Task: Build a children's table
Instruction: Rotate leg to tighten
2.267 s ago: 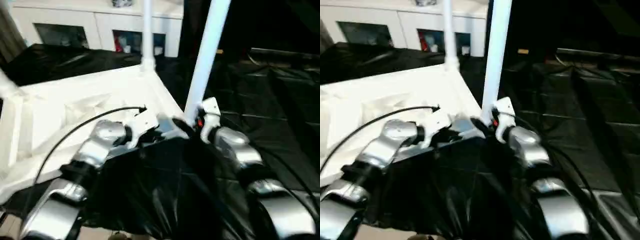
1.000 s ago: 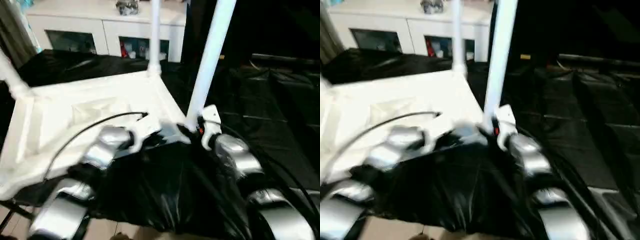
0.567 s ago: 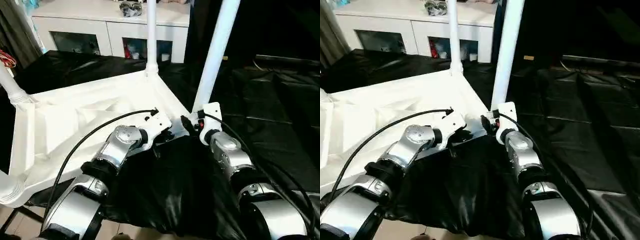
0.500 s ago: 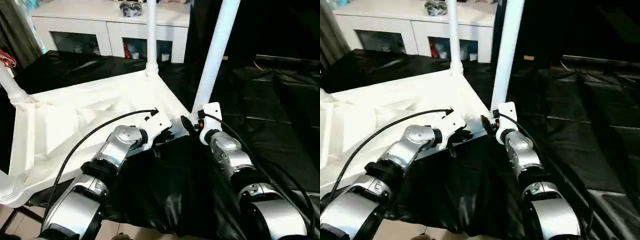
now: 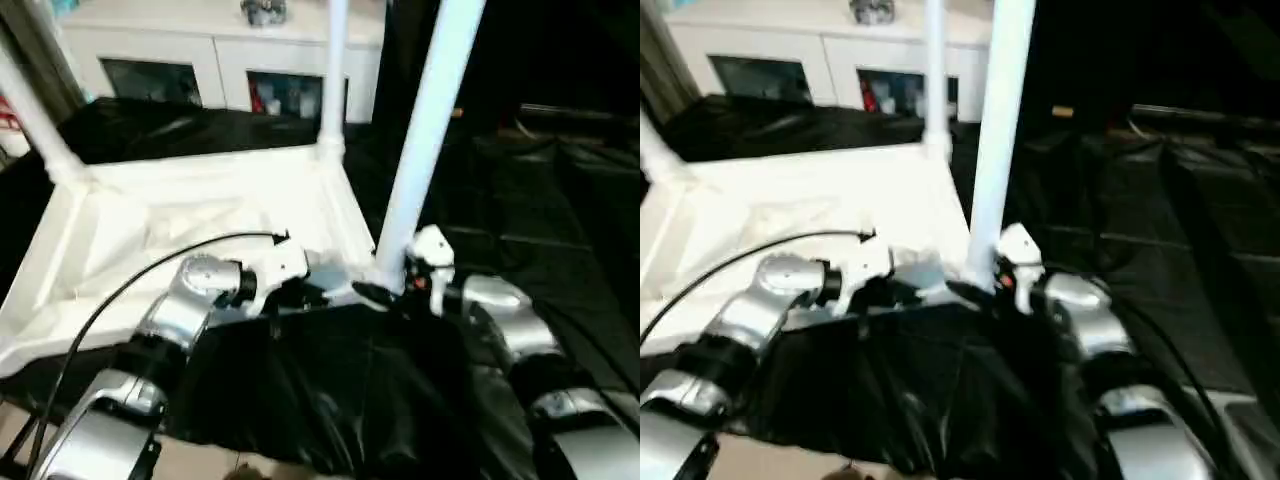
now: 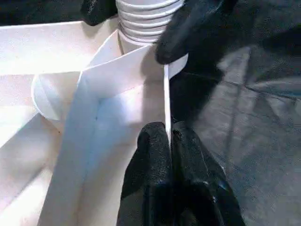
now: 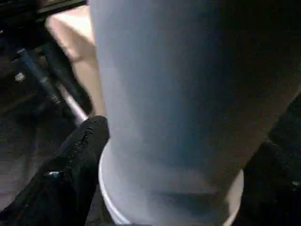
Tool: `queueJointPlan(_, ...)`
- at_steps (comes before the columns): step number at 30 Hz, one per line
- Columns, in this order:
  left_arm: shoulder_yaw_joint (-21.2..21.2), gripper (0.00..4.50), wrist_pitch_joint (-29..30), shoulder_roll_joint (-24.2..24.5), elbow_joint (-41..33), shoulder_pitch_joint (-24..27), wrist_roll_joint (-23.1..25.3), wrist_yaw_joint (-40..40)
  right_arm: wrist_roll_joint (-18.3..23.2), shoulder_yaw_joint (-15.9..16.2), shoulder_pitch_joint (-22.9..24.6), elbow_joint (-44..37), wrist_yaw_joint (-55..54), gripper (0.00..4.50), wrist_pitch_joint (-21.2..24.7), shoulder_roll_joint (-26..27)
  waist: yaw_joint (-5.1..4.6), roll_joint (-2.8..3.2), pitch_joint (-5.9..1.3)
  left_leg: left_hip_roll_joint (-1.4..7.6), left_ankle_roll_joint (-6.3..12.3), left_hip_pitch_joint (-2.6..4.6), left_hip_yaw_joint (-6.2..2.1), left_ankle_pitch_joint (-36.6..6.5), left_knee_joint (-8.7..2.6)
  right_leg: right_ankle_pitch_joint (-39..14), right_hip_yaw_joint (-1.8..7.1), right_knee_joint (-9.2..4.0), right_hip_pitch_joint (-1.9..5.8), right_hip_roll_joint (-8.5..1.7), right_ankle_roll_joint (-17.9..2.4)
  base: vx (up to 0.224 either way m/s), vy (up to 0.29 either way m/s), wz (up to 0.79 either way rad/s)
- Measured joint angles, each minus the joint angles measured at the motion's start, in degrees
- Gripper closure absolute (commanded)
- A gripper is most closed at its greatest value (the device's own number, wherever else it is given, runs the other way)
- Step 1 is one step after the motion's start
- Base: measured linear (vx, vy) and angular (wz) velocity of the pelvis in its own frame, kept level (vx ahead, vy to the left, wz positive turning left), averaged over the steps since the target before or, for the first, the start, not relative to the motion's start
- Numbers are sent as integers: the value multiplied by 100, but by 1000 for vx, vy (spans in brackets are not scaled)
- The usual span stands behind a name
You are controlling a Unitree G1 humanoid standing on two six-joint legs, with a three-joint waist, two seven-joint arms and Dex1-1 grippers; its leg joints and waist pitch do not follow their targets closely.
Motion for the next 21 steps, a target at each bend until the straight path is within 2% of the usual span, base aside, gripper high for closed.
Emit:
queueJointPlan(2,-17,450,9,99,-87,56,-78,-249,12,124,59,-219,425,55,64,-176,24,0,0,1,0,-1,0,0,0,-1,0,2,0,0,1,0,0,0)
queueJointPlan(4,-39,450,40,135,-118,68,-130,-444,90,177,115,-370,750,81,175,-282,67,0,0,3,0,3,1,0,-1,-1,-1,3,0,1,2,0,0,0)
queueJointPlan(7,-51,450,81,184,-166,103,-178,-616,137,215,178,-514,1026,92,292,-329,85,1,0,3,-1,7,0,0,-1,-1,-1,4,0,1,2,0,0,0)
queueJointPlan(8,-55,450,99,200,-178,115,-199,-663,141,239,203,-568,1098,115,307,-345,86,1,0,3,-1,7,0,0,-1,-1,-1,4,1,1,2,0,0,0)
queueJointPlan(14,-54,450,181,245,-342,205,-214,-742,177,278,292,-733,1171,165,452,-345,83,1,0,3,-1,5,-1,0,-1,-2,0,4,2,1,3,0,0,0)
queueJointPlan(21,-38,450,208,233,-339,232,-192,-588,193,149,460,-851,771,175,541,-137,76,5,-3,3,-1,9,-1,-1,-2,-4,0,6,8,1,7,0,0,0)
